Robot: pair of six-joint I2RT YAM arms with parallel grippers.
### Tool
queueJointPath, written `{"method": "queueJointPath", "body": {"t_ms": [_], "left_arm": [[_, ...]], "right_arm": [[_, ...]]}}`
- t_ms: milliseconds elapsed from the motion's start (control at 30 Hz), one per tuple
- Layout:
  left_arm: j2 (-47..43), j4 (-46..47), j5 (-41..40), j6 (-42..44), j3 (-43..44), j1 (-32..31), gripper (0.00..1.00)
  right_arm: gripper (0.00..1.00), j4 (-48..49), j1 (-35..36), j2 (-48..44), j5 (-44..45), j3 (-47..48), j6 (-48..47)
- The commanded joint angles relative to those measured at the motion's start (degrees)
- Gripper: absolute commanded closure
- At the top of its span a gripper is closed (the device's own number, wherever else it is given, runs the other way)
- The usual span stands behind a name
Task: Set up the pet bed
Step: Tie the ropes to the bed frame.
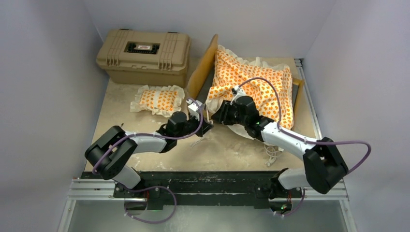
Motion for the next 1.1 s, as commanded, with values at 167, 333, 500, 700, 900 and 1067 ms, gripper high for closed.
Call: {"method": "queueJointPath", "body": {"t_ms": [167,333,500,700,900,1067], "left_arm": [[-1.34,9.72,2.41,2.69,-2.57,0.88,1.00],[-1.35,11.47,2.36,2.14,-3.04,0.92,1.00],[-1.20,12.63,2.51,1.41,-3.36,0.96,1.00],[-1.00,13.87,2.59,0.72,-3.67,0.90,1.00],[-0.93,14.29,2.70,0.55,-3.95,0.93,1.00],[-1.37,13.40,1.91,0.26,-4.41,0.97,1.00]], "right_arm": [[0.59,0.13,-4.25,3.68,-9.25,1.27,1.23],[0.61,1.87,-5.42,5.21,-12.35,0.60,1.43],[0.61,4.83,-5.80,6.01,-14.96,-0.14,2.36],[0.63,7.92,-5.94,8.26,-17.65,-0.52,4.02],[0.77,10.46,-6.02,9.82,-19.82,-0.72,4.69],[1.00,10.69,-6.12,8.01,-19.50,-1.06,4.40]]}}
